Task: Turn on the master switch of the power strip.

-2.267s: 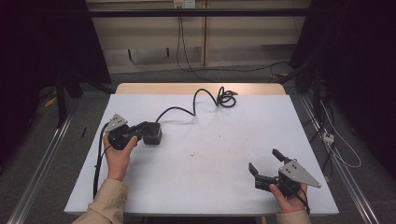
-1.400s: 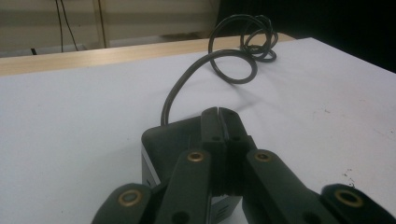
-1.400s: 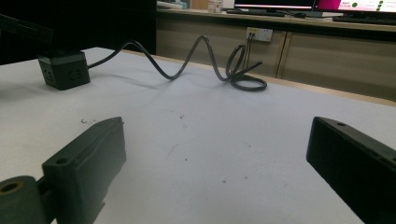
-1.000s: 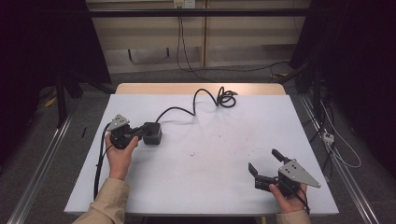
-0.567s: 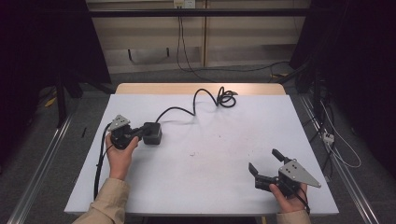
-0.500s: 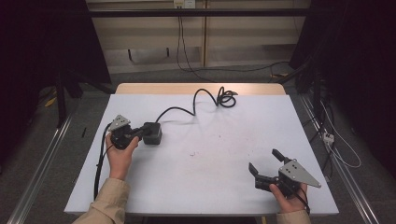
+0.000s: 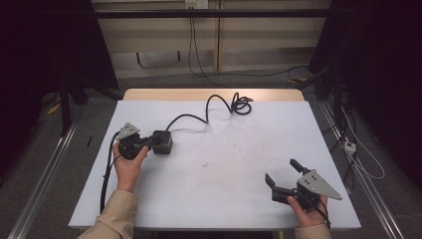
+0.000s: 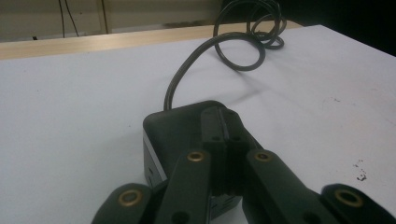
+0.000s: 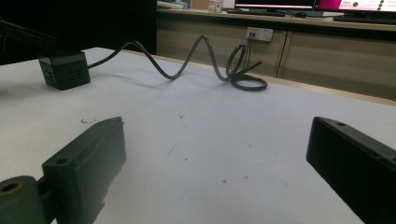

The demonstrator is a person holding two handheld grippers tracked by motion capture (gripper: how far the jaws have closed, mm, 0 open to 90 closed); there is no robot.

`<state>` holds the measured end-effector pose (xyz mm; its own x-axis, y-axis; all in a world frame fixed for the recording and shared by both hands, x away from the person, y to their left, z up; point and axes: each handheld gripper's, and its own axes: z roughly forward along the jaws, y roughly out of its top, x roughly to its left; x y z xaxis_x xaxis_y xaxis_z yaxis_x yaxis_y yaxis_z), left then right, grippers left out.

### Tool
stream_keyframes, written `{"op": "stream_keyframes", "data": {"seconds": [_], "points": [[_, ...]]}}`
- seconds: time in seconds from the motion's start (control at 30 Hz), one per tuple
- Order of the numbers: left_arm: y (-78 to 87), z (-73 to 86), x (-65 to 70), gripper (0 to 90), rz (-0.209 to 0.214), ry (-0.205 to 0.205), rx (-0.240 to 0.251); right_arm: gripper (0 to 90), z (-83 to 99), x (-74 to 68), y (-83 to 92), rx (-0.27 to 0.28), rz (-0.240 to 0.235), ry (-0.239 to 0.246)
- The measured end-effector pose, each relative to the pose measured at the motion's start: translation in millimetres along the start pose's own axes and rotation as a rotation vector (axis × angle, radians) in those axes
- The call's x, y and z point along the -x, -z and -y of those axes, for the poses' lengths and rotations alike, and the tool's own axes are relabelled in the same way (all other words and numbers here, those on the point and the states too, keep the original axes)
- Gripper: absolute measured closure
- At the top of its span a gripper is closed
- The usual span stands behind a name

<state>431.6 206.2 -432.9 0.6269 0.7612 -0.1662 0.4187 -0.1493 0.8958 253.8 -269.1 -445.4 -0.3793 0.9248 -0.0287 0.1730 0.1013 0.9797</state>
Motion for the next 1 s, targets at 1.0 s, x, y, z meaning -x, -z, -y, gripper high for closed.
{"op": "stream_keyframes", "data": {"seconds": [1.0], "points": [[-1.0,2.0,0.5,90.0,-0.013,-0.011,-0.007,4.1,-0.2,-1.9,0.0,0.0,-0.002,-0.002]]}}
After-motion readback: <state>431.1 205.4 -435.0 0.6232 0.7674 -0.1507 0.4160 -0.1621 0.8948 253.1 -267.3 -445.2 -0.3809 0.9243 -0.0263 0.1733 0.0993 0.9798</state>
